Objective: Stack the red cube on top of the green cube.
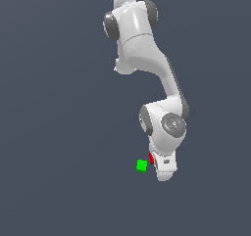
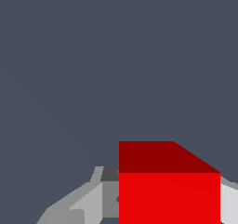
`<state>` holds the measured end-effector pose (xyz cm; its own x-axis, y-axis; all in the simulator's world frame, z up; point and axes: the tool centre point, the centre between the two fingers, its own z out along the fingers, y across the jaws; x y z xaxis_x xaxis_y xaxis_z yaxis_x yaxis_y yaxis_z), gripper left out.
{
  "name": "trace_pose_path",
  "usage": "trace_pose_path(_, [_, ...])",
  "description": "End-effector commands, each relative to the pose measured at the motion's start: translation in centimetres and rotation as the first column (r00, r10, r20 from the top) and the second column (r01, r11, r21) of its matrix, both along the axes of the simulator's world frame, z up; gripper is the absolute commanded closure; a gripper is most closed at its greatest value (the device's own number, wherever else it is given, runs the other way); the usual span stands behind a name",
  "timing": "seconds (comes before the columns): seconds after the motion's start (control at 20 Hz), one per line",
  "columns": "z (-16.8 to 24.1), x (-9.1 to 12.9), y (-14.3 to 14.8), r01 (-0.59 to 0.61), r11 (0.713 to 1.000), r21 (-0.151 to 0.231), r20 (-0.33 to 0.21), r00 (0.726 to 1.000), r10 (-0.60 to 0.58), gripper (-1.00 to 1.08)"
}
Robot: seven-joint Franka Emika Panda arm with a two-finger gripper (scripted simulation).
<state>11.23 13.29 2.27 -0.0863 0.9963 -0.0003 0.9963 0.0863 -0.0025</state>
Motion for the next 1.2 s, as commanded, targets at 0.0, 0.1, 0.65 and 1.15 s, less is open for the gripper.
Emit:
trace_pose_path(0.0, [0.7, 0.0, 0.0, 0.000, 1.000, 0.000, 0.002, 1.000, 0.000, 1.08])
trace_pose_path(0.1, [1.6, 0.0, 0.0, 0.000, 1.000, 0.000, 0.002, 1.000, 0.000, 1.08])
trace_pose_path(0.65, [8.7, -0.1, 0.0, -0.001, 1.000, 0.000, 0.002, 1.000, 0.001, 1.08])
trace_pose_path(1.15, [9.6, 0.1, -0.1, 0.000, 1.000, 0.001, 0.003, 1.000, 0.000, 1.08])
